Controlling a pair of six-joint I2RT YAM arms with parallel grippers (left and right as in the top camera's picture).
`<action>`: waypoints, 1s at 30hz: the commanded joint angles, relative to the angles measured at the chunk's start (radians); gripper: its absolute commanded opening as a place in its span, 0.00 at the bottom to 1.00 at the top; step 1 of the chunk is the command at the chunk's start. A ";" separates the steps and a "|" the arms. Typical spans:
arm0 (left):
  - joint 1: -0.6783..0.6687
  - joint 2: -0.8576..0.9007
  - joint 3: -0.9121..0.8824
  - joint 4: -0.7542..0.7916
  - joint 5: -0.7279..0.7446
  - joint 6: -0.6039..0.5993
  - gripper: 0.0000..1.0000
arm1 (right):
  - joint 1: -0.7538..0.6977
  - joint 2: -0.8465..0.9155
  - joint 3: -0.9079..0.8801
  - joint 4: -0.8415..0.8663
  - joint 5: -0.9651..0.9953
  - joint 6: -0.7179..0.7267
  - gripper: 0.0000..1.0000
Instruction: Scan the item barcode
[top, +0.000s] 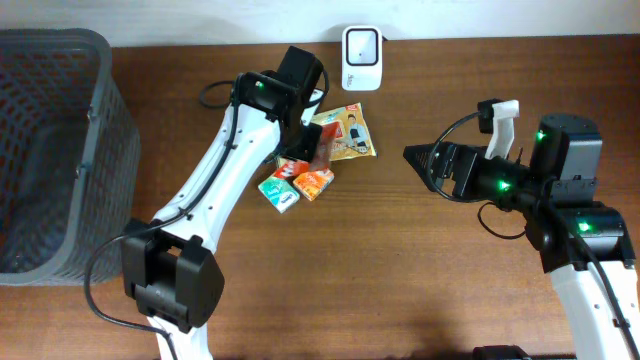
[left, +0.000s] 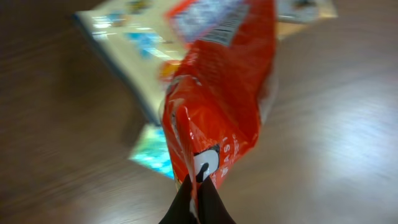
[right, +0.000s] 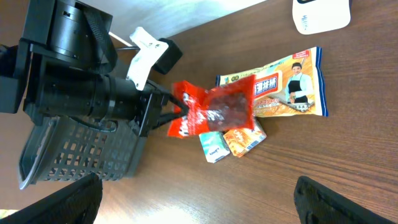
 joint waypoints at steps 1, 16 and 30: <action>-0.002 -0.030 0.019 -0.021 -0.254 -0.084 0.00 | -0.003 -0.002 0.004 -0.001 0.008 0.004 0.98; -0.021 -0.028 0.019 0.008 -0.289 -0.174 0.00 | -0.003 -0.002 0.004 -0.004 0.008 0.001 0.98; -0.241 0.151 0.019 0.051 -0.277 -0.200 0.00 | -0.003 -0.002 0.004 -0.012 0.004 0.001 0.98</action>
